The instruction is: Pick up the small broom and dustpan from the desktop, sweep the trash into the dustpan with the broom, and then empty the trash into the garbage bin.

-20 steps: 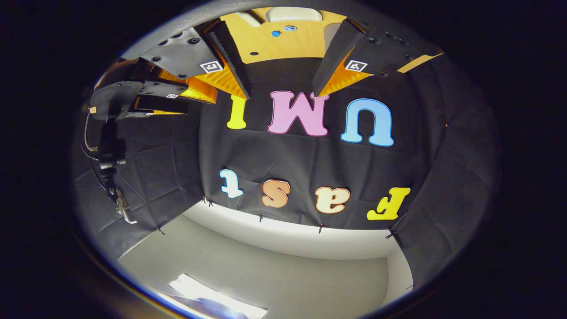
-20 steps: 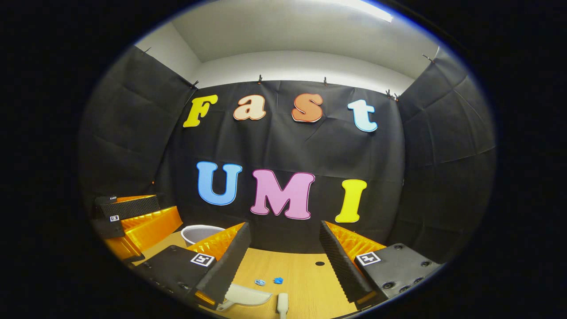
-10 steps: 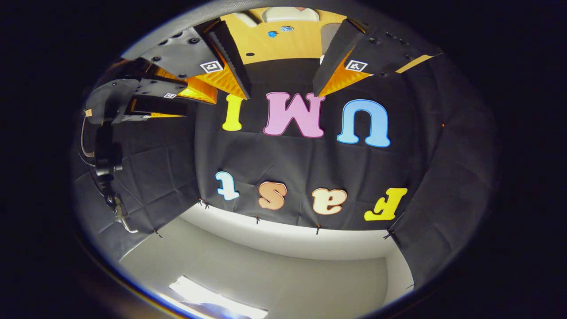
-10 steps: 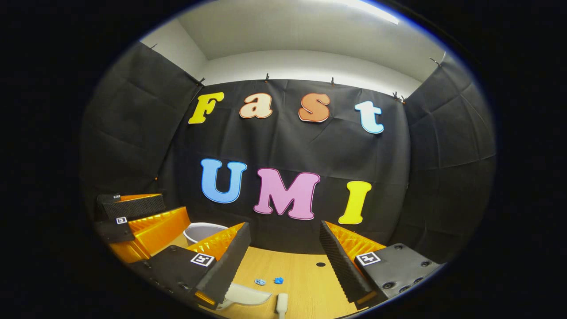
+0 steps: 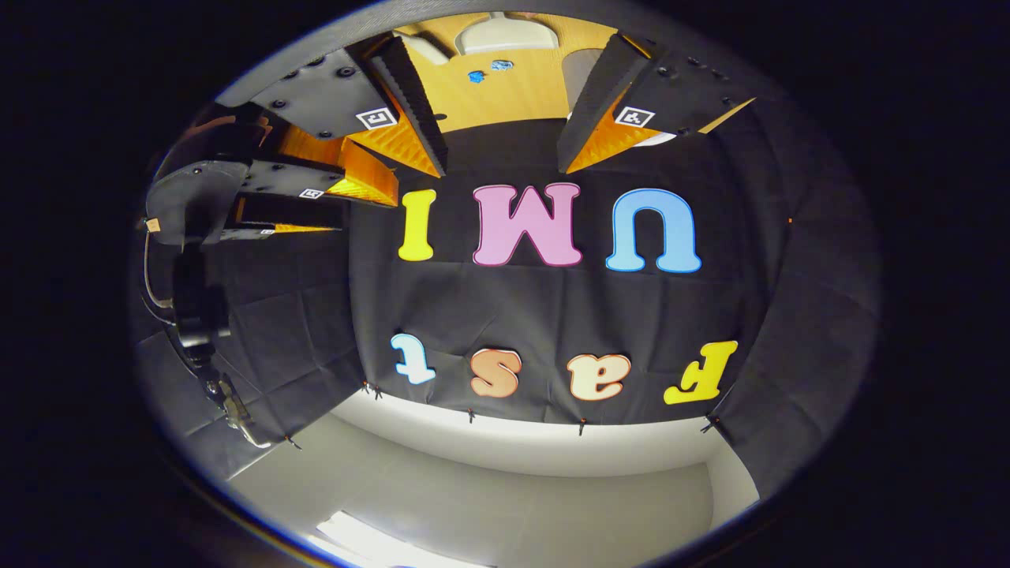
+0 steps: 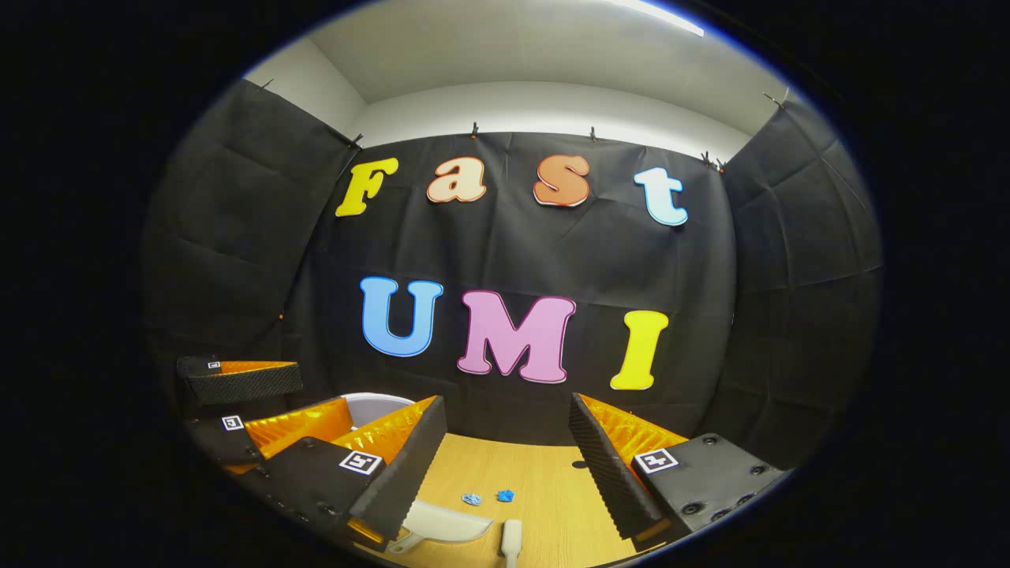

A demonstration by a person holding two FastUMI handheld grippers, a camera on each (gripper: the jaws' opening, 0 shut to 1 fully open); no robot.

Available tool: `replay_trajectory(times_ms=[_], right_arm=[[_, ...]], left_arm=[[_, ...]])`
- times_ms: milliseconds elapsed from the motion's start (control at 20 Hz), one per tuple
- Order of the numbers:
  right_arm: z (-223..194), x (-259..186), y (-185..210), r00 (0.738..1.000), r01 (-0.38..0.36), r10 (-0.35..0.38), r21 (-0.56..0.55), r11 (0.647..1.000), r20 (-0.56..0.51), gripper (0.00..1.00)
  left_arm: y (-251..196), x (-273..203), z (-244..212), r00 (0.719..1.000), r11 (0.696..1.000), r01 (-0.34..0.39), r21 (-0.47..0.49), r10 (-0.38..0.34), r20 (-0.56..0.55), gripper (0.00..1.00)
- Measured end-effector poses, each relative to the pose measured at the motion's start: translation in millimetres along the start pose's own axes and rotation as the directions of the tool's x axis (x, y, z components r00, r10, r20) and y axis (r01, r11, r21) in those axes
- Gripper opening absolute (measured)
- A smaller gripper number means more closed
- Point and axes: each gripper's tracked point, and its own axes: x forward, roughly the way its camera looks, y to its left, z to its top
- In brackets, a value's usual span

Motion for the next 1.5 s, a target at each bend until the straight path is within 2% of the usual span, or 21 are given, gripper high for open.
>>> replay_trajectory(times_ms=[150,250,300,400,600,650,700,750,800,850,900,950,1000,1050,1100,1150,1250,1300,1400,1450,1500], right_arm=[[-38.5,16.3,-4.6,0.996,-0.011,0.012,0.012,1.000,-0.086,0.97],[-72.4,25.0,-6.5,0.984,-0.024,0.032,0.048,0.999,-0.173,1.00],[-89.3,30.6,-9.0,0.975,-0.023,0.039,0.073,0.997,-0.219,0.97],[-127.7,40.1,-14.5,0.946,-0.010,0.048,0.116,0.993,-0.322,1.00],[-200.4,53.1,-21.8,0.855,0.015,0.067,0.154,0.988,-0.514,1.00],[-221.3,52.1,-19.9,0.811,0.022,0.084,0.174,0.984,-0.579,1.00],[-242.7,52.0,-19.7,0.767,0.034,0.092,0.184,0.982,-0.635,1.00],[-266.1,50.7,-17.7,0.709,0.039,0.105,0.188,0.981,-0.698,0.93],[-290.9,45.8,-17.8,0.640,0.046,0.121,0.195,0.980,-0.759,1.00],[-311.9,37.0,-17.6,0.565,0.050,0.135,0.196,0.979,-0.814,1.00],[-325.5,35.1,-17.2,0.501,0.056,0.146,0.200,0.978,-0.853,0.99],[-341.0,26.8,-18.2,0.413,0.061,0.155,0.197,0.978,-0.897,0.94],[-351.4,25.9,-15.7,0.341,0.069,0.160,0.194,0.979,-0.926,1.00],[-355.2,25.5,-13.8,0.256,0.065,0.176,0.199,0.978,-0.950,0.91],[-355.4,30.7,-15.3,0.194,0.057,0.171,0.185,0.981,-0.966,0.99],[-355.1,36.6,-15.1,0.148,0.048,0.171,0.180,0.982,-0.974,0.99],[-355.0,36.7,-18.6,0.068,0.018,0.141,0.142,0.990,-0.988,0.99],[-359.9,33.0,-19.5,0.036,0.005,0.132,0.132,0.991,-0.991,0.99],[-367.1,34.8,-17.4,-0.004,0.005,0.118,0.118,0.993,-0.993,0.99],[-369.9,31.3,-12.9,-0.029,0.009,0.120,0.120,0.993,-0.992,0.99],[-374.0,28.8,-11.3,-0.039,0.011,0.120,0.119,0.993,-0.992,0.90]], left_arm=[[-7.0,13.9,-37.4,0.992,0.999,-0.001,-0.037,-0.004,-0.127,0.82],[-11.5,23.9,-60.9,0.982,0.997,-0.018,-0.078,0.003,-0.190,0.81],[-14.3,29.0,-76.3,0.971,0.995,-0.026,-0.095,0.002,-0.240,0.82],[-18.2,35.7,-115.5,0.923,0.990,-0.056,-0.131,0.001,-0.385,0.82],[-20.5,50.2,-192.4,0.792,0.985,-0.090,-0.147,-0.019,-0.610,0.83],[-21.3,52.7,-206.4,0.749,0.984,-0.103,-0.143,-0.018,-0.662,0.83],[-23.1,52.5,-221.1,0.690,0.985,-0.105,-0.135,-0.025,-0.723,0.83],[-24.3,45.6,-238.5,0.609,0.987,-0.110,-0.121,-0.030,-0.793,0.83],[-25.7,41.6,-249.8,0.548,0.989,-0.104,-0.102,-0.028,-0.836,0.84],[-27.3,36.3,-265.5,0.492,0.992,-0.087,-0.091,-0.037,-0.870,0.85],[-26.9,32.1,-277.9,0.427,0.995,-0.073,-0.068,-0.030,-0.904,0.85],[-28.1,29.7,-286.9,0.360,0.997,-0.064,-0.048,-0.022,-0.933,0.85],[-31.4,30.5,-297.5,0.313,0.996,-0.066,-0.062,-0.039,-0.949,0.86],[-31.2,28.7,-309.6,0.254,0.994,-0.076,-0.083,-0.061,-0.965,0.85],[-34.1,26.7,-314.8,0.197,0.990,-0.088,-0.110,-0.091,-0.976,0.86],[-32.1,24.9,-312.3,0.146,0.987,-0.111,-0.115,-0.098,-0.984,0.85],[-27.7,29.2,-307.8,0.079,0.988,-0.124,-0.093,-0.083,-0.993,0.87],[-27.8,33.5,-306.3,0.060,0.989,-0.125,-0.079,-0.072,-0.996,0.86],[-33.0,43.3,-303.9,0.024,0.988,-0.134,-0.072,-0.070,-0.997,0.84],[-32.8,50.1,-303.9,0.019,0.988,-0.133,-0.073,-0.071,-0.997,0.86],[-31.7,58.7,-303.2,0.018,0.989,-0.133,-0.065,-0.063,-0.998,0.86]])
